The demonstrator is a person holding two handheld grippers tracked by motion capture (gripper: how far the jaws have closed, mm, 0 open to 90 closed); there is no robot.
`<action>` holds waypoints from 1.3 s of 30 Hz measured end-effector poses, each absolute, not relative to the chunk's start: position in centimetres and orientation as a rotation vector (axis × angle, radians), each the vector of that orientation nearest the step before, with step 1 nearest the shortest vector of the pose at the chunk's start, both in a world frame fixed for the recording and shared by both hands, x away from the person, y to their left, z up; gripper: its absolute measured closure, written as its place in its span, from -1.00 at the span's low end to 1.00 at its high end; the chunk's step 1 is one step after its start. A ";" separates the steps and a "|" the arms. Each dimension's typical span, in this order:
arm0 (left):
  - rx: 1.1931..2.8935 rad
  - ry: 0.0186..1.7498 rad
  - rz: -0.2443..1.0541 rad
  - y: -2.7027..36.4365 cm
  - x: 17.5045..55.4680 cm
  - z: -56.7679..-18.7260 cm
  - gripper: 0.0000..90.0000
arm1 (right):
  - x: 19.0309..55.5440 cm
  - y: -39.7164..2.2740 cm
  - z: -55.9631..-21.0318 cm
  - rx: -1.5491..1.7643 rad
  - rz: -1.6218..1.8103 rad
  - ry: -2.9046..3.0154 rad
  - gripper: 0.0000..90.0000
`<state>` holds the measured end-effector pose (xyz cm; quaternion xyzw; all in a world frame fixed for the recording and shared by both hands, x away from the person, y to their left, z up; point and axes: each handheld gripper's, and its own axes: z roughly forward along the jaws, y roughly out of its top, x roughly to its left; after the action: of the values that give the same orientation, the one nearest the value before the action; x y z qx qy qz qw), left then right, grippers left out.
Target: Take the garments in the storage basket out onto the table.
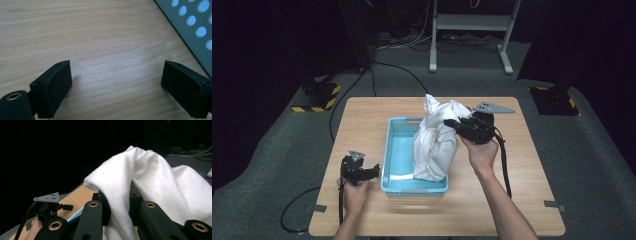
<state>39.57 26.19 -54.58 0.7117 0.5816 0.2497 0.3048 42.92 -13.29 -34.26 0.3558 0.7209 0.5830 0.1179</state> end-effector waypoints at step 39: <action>1.885 1.539 0.662 26.2 39.6 -54.6 -0.78 | 42.3 -19.5 -30.9 1.083 1.657 1.939 0.75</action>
<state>39.59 26.17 -54.58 0.7119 0.5813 0.2499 0.3047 42.29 -19.50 -30.93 0.3842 0.6878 0.5877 0.1843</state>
